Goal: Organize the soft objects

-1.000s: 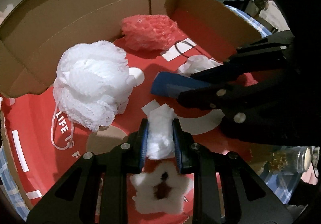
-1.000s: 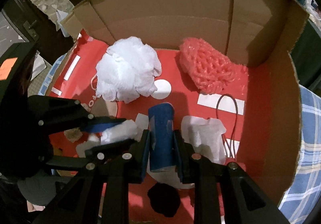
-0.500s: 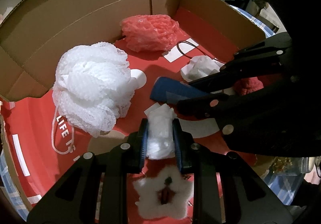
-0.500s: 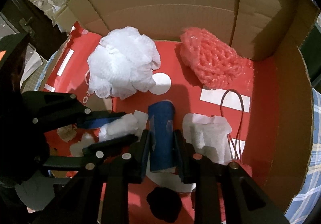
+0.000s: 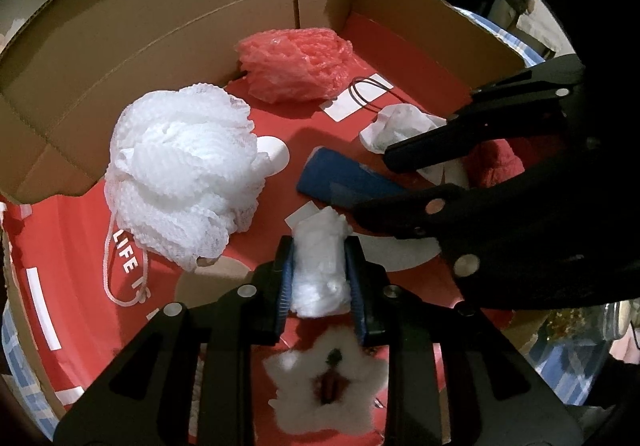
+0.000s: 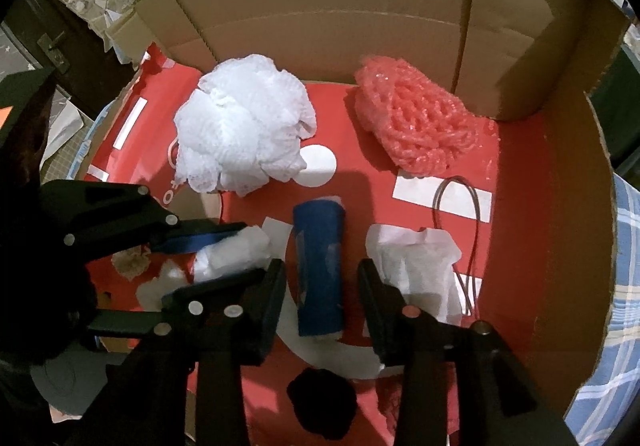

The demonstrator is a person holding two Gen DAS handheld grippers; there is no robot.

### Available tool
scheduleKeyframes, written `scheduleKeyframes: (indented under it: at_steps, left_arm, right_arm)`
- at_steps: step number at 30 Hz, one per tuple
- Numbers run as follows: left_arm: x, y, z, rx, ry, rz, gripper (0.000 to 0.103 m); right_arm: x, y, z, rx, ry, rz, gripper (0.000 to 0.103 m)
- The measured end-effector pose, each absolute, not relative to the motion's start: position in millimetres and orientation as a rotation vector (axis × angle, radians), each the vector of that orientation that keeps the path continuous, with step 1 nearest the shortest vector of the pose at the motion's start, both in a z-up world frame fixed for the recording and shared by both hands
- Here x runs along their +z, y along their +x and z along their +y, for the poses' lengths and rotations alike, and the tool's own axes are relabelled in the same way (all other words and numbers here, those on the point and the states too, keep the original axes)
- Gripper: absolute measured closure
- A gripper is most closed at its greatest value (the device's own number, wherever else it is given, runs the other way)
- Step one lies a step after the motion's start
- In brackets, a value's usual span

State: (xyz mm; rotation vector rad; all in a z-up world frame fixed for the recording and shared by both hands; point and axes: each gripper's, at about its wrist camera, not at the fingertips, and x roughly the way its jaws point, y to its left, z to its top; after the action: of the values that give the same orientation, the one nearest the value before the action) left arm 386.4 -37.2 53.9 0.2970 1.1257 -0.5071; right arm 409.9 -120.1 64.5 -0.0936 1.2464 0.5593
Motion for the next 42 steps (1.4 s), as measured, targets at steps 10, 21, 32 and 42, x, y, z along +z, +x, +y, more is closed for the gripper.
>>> scheduleKeyframes:
  at_steps: [10,21,32,42]
  left_arm:
    - [63.8,380.5,-38.0,-0.495,0.29,1.095,0.044]
    - [109.0,345.6,-11.3,-0.414,0.14,0.989,0.029]
    - [116.8,293.0,17.4,-0.315,0.033,0.951,0.027]
    - [99.7,274.1,31.0,-0.255,-0.006,0.973,0.027]
  right_arm:
    - [87.6,395.3,-128.6,0.568,-0.07,1.199,0.054]
    - [131.3,362.3,-160.4,0.52,-0.089,1.064,0.015]
    - [151.1,303.8,-170.6,0.419,-0.115,0.929,0.001]
    - [132.9,283.9,-175.4,0.3,-0.143,0.92,0.001]
